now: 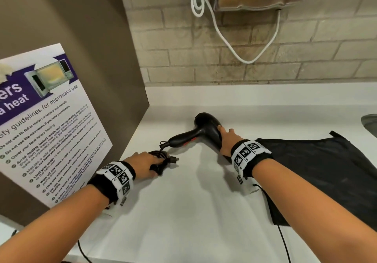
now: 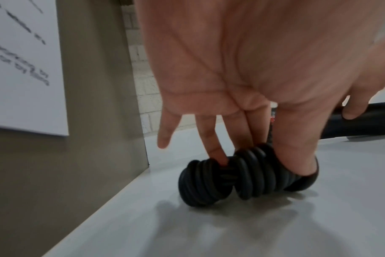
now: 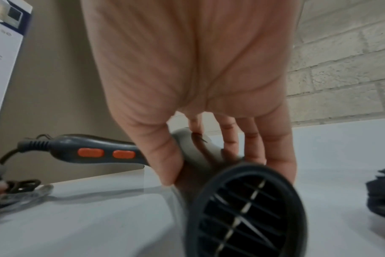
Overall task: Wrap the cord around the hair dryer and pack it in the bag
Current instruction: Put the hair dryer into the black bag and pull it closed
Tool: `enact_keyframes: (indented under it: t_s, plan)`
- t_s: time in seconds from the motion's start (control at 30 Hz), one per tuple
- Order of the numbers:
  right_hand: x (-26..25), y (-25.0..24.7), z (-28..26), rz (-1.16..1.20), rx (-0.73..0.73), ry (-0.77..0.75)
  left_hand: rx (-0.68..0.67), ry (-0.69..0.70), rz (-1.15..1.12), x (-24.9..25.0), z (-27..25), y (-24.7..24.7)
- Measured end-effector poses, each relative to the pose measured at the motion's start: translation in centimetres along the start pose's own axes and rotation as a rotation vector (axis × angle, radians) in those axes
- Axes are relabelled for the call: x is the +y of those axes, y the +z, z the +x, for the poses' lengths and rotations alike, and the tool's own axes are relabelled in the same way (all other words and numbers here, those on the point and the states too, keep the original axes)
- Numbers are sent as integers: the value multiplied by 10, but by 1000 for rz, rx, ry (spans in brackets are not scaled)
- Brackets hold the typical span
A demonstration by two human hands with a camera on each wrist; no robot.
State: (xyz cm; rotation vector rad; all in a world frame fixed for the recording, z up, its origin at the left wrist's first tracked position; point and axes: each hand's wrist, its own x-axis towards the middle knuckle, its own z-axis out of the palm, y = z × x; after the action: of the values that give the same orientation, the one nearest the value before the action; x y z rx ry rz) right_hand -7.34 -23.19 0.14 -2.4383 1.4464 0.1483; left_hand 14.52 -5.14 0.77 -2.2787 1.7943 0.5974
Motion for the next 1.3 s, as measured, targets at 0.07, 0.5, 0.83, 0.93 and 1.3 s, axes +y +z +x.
enact_keyframes:
  t_s: [0.07, 0.5, 0.83, 0.93, 1.3]
  plan:
    - [-1, 0, 2, -21, -6, -4, 75, 1, -49, -6, -2, -1]
    - [32, -12, 2, 139, -60, -28, 245, -91, -93, 55, -13, -23]
    - [109, -13, -26, 41, -135, 282, -62, 133, -864, 215, 51, -7]
    - [111, -16, -37, 166, -72, 189, -188, -11, -1176, 239, 62, -7]
    - [99, -31, -87, 586, 262, -193, -18, -7, -1487, 244, 79, -27]
